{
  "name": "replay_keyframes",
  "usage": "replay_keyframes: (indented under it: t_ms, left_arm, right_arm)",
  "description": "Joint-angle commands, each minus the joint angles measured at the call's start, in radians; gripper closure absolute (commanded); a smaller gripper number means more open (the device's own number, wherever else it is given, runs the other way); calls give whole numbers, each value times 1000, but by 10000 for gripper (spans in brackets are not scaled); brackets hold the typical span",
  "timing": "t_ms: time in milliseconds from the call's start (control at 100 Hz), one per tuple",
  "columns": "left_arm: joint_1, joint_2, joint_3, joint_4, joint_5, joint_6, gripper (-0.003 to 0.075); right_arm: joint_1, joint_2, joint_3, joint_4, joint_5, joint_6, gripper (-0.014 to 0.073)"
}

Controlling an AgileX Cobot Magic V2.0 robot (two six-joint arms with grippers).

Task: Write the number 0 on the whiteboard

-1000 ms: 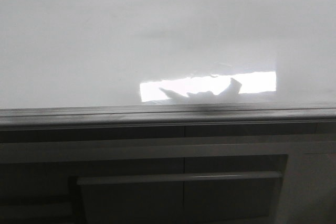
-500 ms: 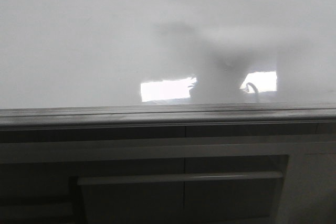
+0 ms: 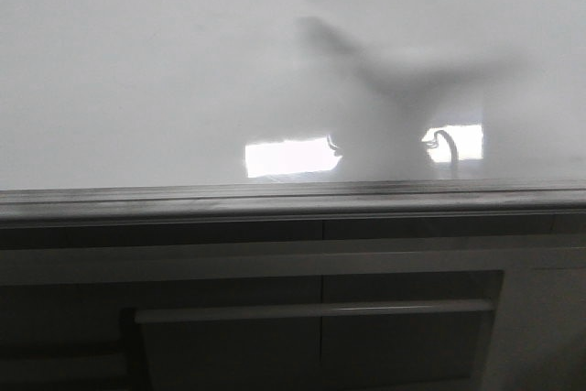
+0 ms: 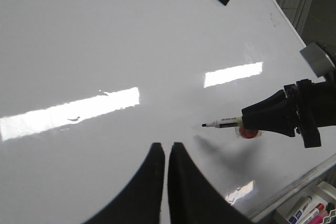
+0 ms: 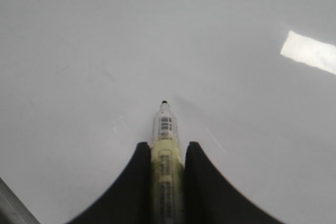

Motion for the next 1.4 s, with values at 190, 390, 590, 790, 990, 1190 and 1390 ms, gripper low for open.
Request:
replay_keyframes:
  t_ms: [190,390,590,790,990,1190,1390]
  left_arm:
    - [-6,12,-20,59,-36,-16,740]
    - [-6,12,-20,59,-36,-16,740]
    - [-6,12,-20,57,-36,-16,740]
    - [-6,12,-20,55,-36,-16,740]
    - [-6,12,-20,44,-38,-16,740]
    - [-6,12,-20,40,-38,-16,740]
    - [-6,12,-20,40,-38,-16,740]
  right_arm:
    - [-9,30,-27,38,-45,2,655]
    - [-9,67,-27,53,-11,2,655]
    - [-9,90,-27,55,45,2,655]
    - [-9,103,-27,53,126,2,655]
    - [-9,103,-27,23,184,2,652]
    - [-9,103,-27,-24,219,44,651]
    - [-9,103,-27,-271,264,256,651]
